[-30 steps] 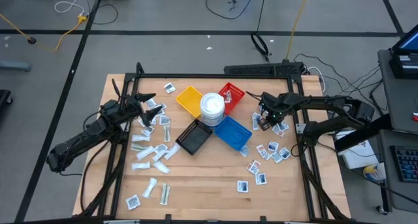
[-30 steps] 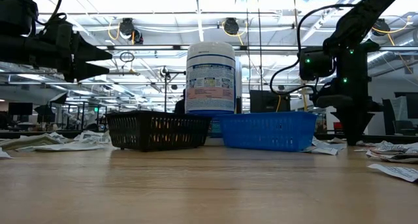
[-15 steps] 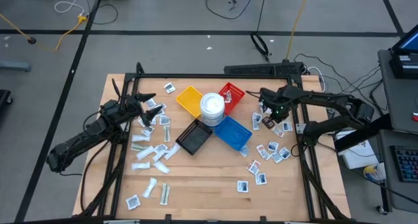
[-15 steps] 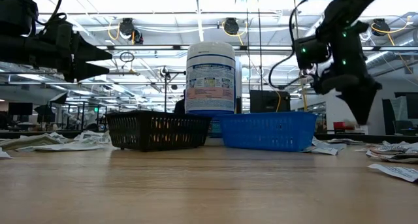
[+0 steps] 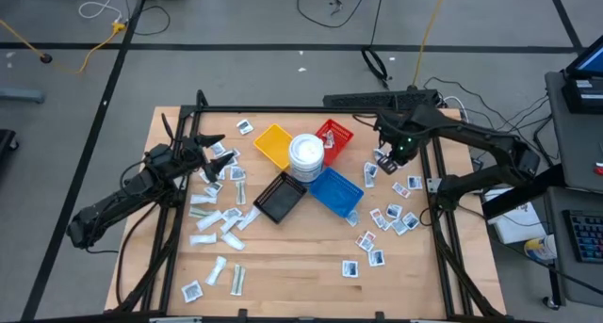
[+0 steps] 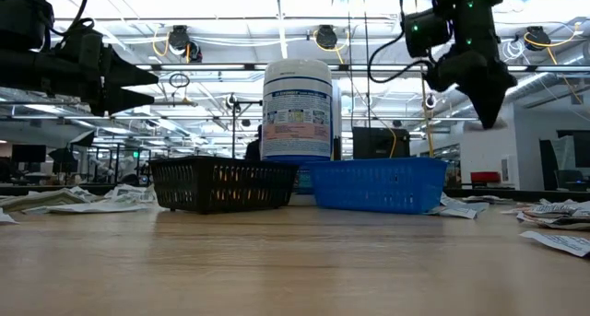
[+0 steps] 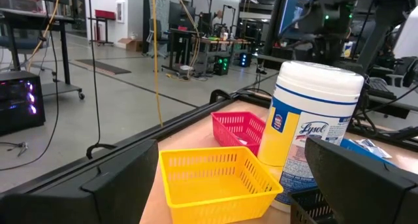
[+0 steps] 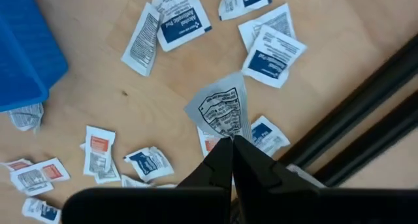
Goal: Pick & Place First Aid Supplies
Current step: Put the ointment pack into the red bin
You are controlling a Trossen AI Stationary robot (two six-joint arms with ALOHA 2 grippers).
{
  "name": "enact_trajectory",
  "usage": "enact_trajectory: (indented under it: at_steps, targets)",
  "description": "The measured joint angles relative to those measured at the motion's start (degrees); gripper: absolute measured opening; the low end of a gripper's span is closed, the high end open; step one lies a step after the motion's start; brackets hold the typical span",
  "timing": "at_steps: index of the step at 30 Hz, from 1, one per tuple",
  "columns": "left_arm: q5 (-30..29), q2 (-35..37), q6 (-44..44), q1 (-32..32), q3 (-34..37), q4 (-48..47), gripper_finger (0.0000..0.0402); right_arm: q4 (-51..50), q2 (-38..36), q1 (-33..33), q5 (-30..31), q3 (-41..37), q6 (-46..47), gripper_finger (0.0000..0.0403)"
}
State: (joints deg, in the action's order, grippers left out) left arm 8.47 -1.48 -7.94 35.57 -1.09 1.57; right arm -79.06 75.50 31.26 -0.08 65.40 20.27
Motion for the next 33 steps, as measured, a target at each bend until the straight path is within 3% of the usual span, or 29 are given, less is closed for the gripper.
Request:
enact_trajectory:
  at_steps: [5,9,28,33]
  targets:
    - [0.00,-0.02,0.00,0.01,0.01,0.02,0.0392,0.01,1.06,0.92,-0.11,0.66,0.00,0.0000]
    - [0.00,0.00,0.00,0.02,0.01,0.00,0.0392,0.52,6.15,0.92,-0.14,3.17,-0.60,0.0000]
    - [0.01,0.00,0.00,0.02,-0.01,0.00,0.0392,2.70,34.17,4.69,-0.28,35.17,-9.95,0.0000]
    - [0.02,0.00,0.00,0.00,0.01,0.00,0.0392,2.52,38.92,4.83,-3.22,42.27,-10.75,0.0000]
